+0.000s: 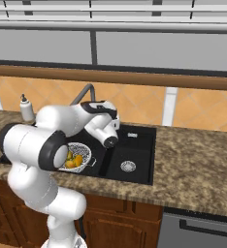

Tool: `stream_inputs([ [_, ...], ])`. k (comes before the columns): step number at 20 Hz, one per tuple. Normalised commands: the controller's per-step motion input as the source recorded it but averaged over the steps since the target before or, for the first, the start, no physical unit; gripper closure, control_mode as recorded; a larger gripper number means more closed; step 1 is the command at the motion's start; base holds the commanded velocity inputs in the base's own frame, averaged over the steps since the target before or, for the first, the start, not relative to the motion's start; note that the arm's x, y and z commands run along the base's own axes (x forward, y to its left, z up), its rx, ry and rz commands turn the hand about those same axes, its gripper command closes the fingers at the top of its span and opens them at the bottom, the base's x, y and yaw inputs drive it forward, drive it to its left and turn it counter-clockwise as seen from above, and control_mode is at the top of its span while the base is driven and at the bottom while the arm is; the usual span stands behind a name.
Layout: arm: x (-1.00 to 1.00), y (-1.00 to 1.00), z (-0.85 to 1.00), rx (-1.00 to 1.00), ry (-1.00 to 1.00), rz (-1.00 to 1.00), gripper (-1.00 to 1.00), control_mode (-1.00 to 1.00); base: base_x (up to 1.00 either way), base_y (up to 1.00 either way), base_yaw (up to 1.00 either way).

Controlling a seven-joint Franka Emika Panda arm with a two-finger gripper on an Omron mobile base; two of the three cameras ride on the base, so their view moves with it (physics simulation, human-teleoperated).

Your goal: Put the colander in the sink, put the mango, mango, mango in the colander, and turn on the sink faucet and pour water over the colander.

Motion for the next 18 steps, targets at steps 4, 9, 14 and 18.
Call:
stream_inputs([
  [4, 0.27, 0.09, 0.00, 0.00, -0.01, 0.00, -1.00, -1.00, 0.00, 0.00, 0.00],
  [9, 0.32, 0.00, 0.00, 0.00, 0.00, 0.00, -1.00, -1.00, 0.00, 0.00, 0.00],
  [14, 0.26, 0.00, -0.08, 0.00, -0.01, 0.00, -1.00, -1.00, 0.00, 0.00, 0.00],
  [18, 0.11, 0.01, -0.26, 0.00, -0.05, 0.00, -1.00, -1.00, 0.00, 0.00, 0.00],
])
